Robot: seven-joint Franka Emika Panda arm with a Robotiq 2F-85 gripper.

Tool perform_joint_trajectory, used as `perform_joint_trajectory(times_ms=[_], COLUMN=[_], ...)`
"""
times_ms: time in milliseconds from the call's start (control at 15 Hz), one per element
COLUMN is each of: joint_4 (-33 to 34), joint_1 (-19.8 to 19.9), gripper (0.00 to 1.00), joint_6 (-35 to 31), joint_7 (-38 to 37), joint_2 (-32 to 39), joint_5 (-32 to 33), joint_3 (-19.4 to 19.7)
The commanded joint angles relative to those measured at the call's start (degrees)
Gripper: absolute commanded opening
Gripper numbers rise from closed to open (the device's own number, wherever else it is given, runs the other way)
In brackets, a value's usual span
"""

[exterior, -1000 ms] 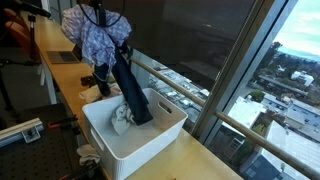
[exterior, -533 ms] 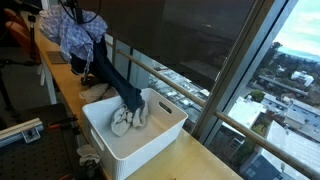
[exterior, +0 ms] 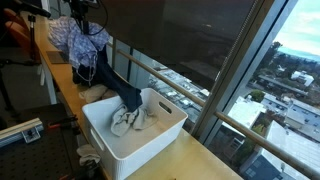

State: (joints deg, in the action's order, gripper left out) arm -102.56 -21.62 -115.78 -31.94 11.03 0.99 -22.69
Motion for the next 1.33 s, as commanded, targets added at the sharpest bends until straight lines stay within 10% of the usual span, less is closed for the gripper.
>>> perform_joint_trajectory(times_ms=[0, 467, 1267], joint_4=[9.7, 16.5, 12.0], joint_1=[-6.1, -12.8, 3.4], gripper=[0.06, 0.06, 0.06], joint_6=[3.6, 5.7, 1.3], joint_7=[-2.6, -1.3, 8.9], joint_2=[5.6, 12.5, 16.5], joint_5=[1.5, 3.5, -5.3], joint_3=[-0.2, 3.2, 12.1])
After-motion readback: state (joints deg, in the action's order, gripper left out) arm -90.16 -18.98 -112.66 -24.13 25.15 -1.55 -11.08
